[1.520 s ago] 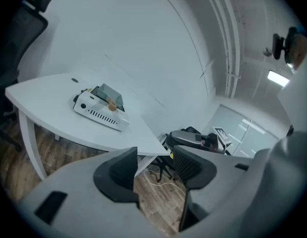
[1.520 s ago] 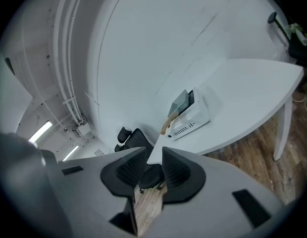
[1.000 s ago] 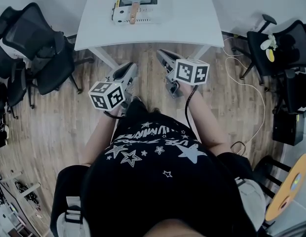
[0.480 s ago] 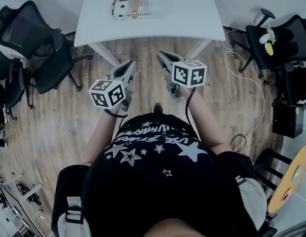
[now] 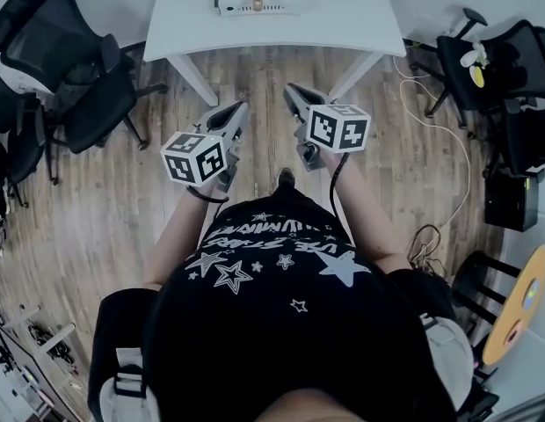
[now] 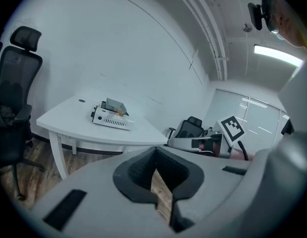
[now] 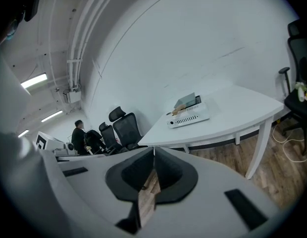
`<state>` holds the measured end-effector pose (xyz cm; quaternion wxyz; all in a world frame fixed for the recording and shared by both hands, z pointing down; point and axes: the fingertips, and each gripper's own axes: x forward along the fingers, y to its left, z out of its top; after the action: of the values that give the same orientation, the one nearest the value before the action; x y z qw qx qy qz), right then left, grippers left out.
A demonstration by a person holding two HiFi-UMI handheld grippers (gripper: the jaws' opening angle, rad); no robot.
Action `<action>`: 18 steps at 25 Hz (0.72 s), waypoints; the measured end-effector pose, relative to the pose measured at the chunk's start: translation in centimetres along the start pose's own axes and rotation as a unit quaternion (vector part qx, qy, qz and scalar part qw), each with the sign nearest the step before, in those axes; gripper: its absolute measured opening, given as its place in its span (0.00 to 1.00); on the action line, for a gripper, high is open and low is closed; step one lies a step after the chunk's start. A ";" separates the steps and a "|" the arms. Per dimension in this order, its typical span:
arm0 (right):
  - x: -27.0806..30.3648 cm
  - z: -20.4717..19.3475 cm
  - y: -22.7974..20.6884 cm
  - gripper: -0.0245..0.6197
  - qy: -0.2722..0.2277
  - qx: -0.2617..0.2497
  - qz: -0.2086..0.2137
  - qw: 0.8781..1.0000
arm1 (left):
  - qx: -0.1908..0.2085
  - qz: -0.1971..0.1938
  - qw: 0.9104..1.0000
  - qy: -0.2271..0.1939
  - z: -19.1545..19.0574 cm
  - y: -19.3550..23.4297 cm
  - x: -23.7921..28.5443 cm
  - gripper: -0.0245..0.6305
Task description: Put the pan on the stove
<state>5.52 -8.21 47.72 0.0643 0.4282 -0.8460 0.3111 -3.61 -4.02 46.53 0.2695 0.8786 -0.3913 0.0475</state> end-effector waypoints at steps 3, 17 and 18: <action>-0.8 -1.1 1.3 0.06 0.001 -0.007 -0.009 1.000 | -0.002 -0.005 1.000 0.000 -0.5 -0.3 -1.6 0.05; -4.3 -6.4 5.3 0.05 0.019 -0.026 -0.045 0.998 | -0.020 -0.034 0.999 0.009 -4.4 -2.5 -6.5 0.05; -4.5 -6.8 5.6 0.05 0.021 -0.028 -0.046 0.998 | -0.021 -0.035 0.999 0.009 -4.7 -2.6 -6.9 0.05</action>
<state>3.00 1.30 48.81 0.1081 0.4580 -0.8325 0.2925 -5.87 4.35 47.32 0.2927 0.8856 -0.3586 0.0379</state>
